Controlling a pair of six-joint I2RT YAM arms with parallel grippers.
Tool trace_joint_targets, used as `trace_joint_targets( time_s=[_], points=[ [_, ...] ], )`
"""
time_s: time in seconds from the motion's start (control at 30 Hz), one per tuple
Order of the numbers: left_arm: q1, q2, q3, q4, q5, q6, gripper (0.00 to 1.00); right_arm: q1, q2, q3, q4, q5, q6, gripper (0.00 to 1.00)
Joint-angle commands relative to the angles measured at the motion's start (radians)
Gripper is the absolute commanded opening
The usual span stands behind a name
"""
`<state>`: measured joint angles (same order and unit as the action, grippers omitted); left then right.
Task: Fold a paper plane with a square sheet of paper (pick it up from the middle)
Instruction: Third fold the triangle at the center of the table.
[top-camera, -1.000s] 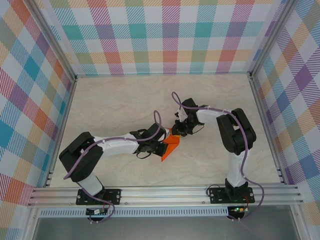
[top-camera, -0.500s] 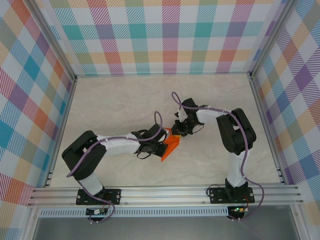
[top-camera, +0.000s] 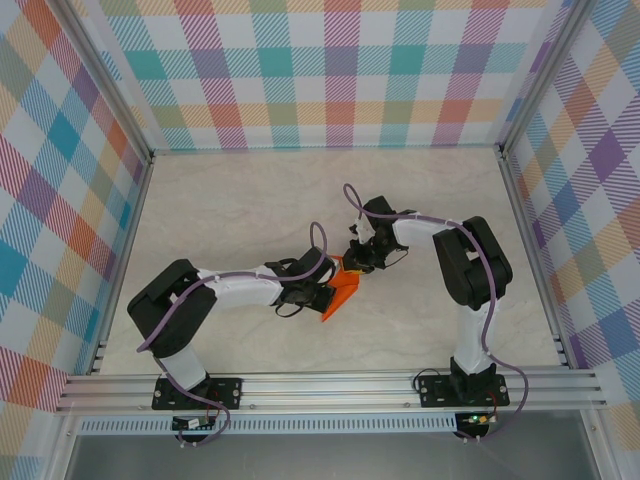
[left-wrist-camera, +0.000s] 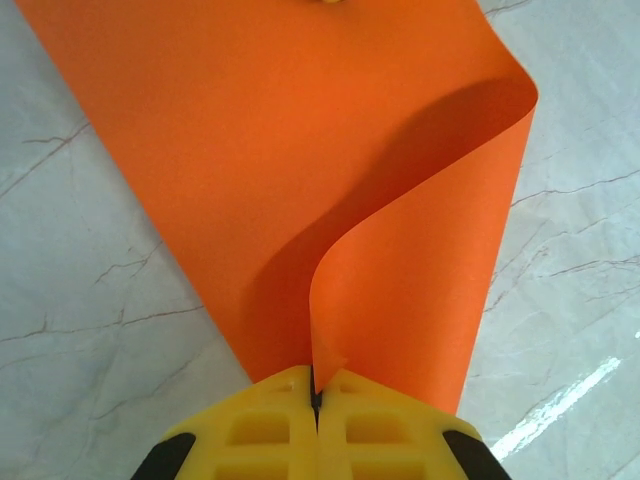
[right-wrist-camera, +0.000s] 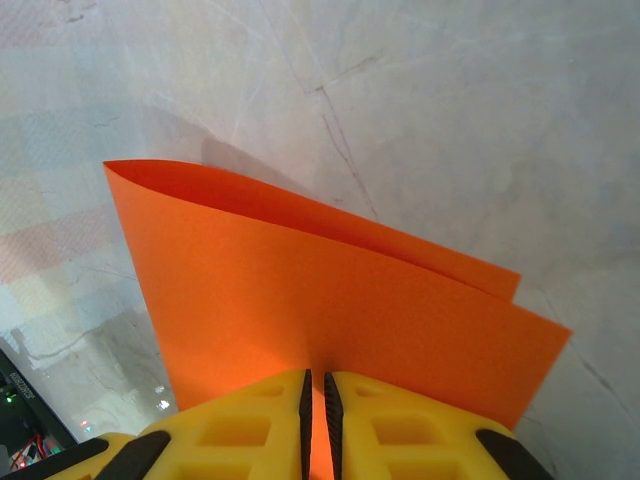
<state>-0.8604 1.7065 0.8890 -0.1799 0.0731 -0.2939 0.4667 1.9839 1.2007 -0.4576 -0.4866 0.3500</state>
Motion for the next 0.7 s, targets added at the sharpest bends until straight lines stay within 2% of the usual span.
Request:
trace_joint_targets(
  time_s=[0.0,0.47,0.67],
  points=[
    [0.015,0.02,0.011,-0.017,-0.025,0.014,0.0,0.01,0.045,-0.007,-0.043,0.049,-0.01,0.16],
    [0.014,-0.009,-0.033,0.012,0.029,-0.031,0.0,0.01,0.033,-0.003,-0.048,0.052,-0.008,0.17],
    [0.014,-0.022,-0.034,0.0,0.006,-0.037,0.0,0.01,0.039,-0.01,-0.042,0.053,-0.004,0.17]
  ],
)
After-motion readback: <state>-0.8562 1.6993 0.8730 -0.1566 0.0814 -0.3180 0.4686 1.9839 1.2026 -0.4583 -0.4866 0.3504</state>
